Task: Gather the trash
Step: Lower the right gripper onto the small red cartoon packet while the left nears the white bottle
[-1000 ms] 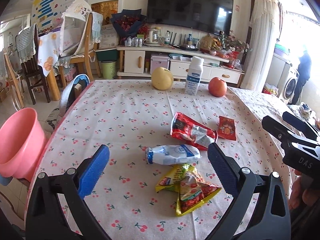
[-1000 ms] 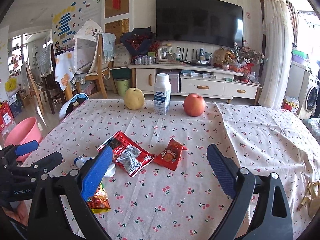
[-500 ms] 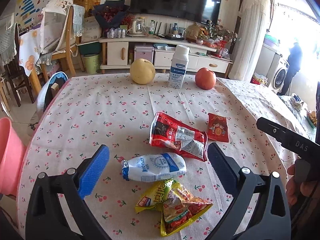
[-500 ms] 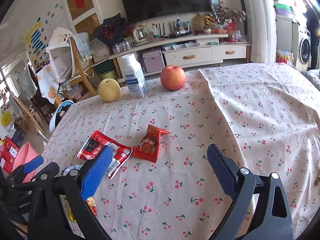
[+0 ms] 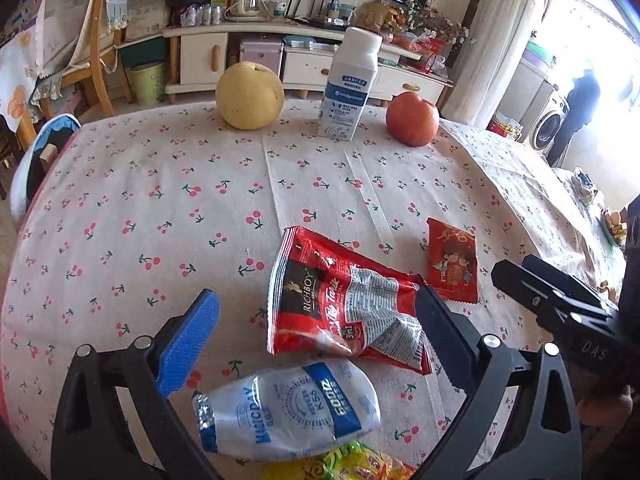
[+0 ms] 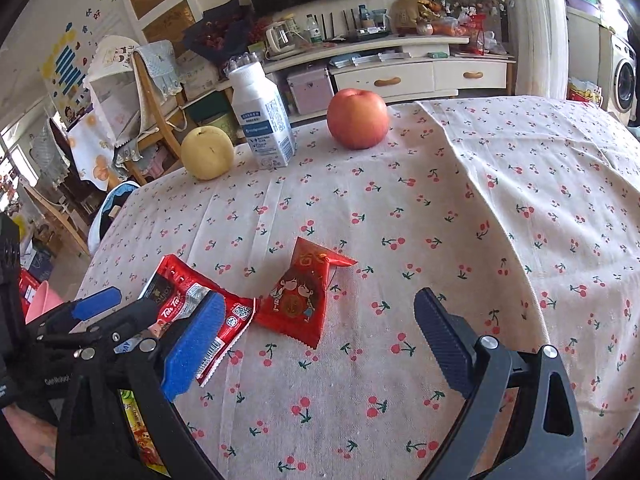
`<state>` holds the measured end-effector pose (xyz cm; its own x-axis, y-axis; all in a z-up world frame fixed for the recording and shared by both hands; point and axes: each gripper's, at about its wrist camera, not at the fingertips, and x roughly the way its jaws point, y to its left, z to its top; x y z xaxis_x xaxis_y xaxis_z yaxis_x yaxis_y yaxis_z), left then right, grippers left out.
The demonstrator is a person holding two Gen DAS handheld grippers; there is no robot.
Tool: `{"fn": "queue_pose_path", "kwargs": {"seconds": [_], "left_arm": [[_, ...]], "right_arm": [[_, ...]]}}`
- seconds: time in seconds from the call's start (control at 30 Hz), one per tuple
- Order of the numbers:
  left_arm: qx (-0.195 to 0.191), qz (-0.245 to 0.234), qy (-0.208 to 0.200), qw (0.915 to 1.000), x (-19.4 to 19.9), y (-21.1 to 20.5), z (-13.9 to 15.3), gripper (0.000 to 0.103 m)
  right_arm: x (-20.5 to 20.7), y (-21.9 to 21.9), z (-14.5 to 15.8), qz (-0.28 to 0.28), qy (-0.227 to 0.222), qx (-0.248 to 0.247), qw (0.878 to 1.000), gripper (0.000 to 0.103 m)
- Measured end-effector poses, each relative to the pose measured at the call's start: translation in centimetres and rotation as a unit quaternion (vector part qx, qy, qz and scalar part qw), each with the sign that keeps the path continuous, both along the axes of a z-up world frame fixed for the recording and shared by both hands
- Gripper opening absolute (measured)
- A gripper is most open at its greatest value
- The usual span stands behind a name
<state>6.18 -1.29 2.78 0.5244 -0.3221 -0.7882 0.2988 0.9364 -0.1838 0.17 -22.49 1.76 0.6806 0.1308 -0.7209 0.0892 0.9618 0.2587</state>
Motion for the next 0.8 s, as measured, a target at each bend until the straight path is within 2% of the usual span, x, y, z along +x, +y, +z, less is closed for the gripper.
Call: {"fn": "queue_pose_path", "kwargs": {"seconds": [0.13, 0.27, 0.33, 0.4, 0.63, 0.8], "left_arm": [[-0.005, -0.013, 0.02, 0.9997, 1.3, -0.7, -1.0, 0.099], [0.008, -0.054, 0.028, 0.9981, 1.3, -2.1, -1.6, 0.099], [0.01, -0.077, 0.03, 0.9965, 1.1, -2.7, -1.7, 0.099], [0.012, -0.093, 0.03, 0.9952, 0.9, -3.2, -1.7, 0.099], [0.06, -0.139, 0.031, 0.988, 0.0, -5.1, -2.3, 0.099], [0.08, -0.163, 0.022, 0.9832, -0.6, -6.3, -2.3, 0.099]], "right_arm": [[1.1, 0.1, -0.9, 0.001, 0.011, -0.012, 1.0, 0.094], [2.0, 0.2, -1.2, 0.006, 0.015, -0.025, 1.0, 0.093], [2.3, 0.3, -1.5, 0.012, 0.019, -0.025, 0.999, 0.086], [2.5, 0.3, -1.8, 0.012, 0.023, -0.03, 0.999, 0.083], [2.7, 0.1, -2.5, 0.009, 0.036, -0.031, 0.999, 0.083], [2.8, 0.1, -2.6, 0.014, 0.035, -0.029, 0.999, 0.083]]}}
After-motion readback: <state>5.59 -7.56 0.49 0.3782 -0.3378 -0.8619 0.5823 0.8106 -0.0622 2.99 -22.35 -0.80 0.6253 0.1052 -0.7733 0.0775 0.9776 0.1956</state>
